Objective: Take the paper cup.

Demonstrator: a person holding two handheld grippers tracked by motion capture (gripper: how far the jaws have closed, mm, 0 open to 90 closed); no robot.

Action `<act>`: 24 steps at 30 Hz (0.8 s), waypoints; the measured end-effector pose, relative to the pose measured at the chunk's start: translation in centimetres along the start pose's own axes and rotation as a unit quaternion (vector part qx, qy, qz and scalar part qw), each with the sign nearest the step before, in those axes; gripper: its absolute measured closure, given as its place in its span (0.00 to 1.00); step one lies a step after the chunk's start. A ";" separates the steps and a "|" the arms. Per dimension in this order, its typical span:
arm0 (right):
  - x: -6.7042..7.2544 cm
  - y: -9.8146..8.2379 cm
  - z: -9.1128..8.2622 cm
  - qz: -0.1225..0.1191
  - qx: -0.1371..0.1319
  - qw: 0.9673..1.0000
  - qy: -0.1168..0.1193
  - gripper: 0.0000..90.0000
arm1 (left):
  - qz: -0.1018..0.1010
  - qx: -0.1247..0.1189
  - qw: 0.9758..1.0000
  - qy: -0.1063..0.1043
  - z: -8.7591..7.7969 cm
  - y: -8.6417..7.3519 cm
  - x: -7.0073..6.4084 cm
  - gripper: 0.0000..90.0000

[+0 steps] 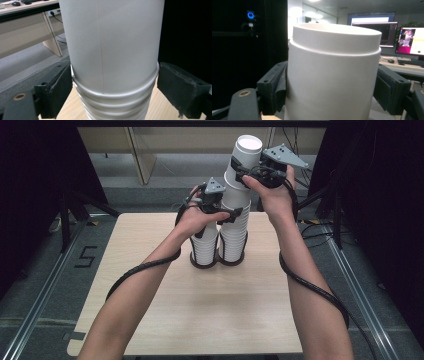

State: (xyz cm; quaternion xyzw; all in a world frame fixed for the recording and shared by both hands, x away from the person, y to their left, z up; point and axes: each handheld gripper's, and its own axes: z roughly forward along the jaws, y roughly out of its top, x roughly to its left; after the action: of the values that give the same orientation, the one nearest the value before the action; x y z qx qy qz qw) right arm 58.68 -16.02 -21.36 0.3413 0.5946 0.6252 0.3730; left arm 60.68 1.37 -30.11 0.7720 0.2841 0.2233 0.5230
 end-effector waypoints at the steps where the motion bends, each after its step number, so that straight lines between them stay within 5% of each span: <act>1: 0.0 0.1 0.0 0.003 -0.004 1.000 0.001 0.24 | 0.000 -0.001 1.000 0.000 0.0 0.0 0.0 0.14; 16: -0.3 2.1 -1.6 0.007 -0.044 0.999 -0.004 0.24 | 0.006 -0.005 1.000 0.004 -0.1 0.1 -0.1 0.11; 24: -0.5 2.6 -2.6 0.013 -0.062 0.998 0.004 0.24 | 0.020 -0.022 1.000 0.008 -2.1 0.5 -0.2 0.06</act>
State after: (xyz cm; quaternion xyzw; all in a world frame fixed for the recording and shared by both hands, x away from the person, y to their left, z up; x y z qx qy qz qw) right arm 56.45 -17.75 -18.89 0.3224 0.5516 0.6669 0.3834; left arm 59.32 2.55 -28.94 0.7640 0.2678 0.2465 0.5327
